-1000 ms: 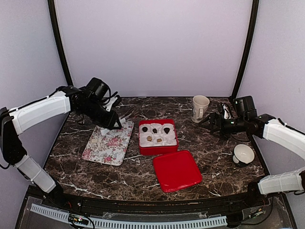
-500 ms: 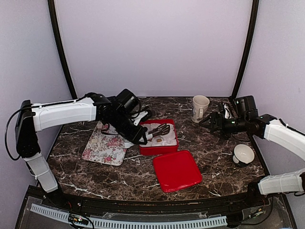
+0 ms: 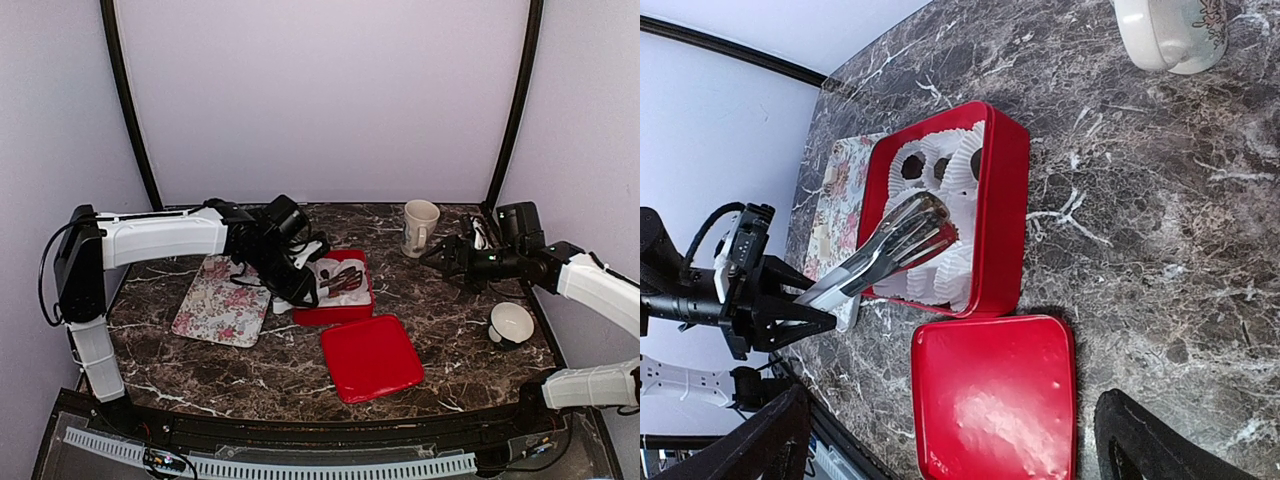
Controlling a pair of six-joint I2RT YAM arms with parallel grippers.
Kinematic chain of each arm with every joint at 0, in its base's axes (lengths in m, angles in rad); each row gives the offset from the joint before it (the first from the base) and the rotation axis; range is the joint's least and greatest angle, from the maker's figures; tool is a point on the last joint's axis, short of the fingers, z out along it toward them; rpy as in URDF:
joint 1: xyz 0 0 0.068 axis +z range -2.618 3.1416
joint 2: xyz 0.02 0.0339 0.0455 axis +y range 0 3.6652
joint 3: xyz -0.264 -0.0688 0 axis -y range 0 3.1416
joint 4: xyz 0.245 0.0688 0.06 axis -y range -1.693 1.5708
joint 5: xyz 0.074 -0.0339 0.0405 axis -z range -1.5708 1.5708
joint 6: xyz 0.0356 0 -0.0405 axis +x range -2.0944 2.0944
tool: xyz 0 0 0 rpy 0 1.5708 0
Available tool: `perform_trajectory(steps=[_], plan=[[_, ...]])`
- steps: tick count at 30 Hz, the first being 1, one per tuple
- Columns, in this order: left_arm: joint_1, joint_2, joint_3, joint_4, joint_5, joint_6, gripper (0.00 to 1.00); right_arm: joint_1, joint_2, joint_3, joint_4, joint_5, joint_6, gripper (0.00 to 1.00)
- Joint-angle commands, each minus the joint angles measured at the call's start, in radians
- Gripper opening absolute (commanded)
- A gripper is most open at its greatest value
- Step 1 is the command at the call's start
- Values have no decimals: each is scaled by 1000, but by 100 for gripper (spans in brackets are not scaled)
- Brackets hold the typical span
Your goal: Pack the chocolate
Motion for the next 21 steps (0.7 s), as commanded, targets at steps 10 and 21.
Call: perform_trajectory(steps=[10,21], plan=[[-2,25,48,17,1,17,29,-4,-24,-13,5,15,8,100],[-2,8,65,-10,-3,23,34,-4,-23,-13,12,12,11,100]])
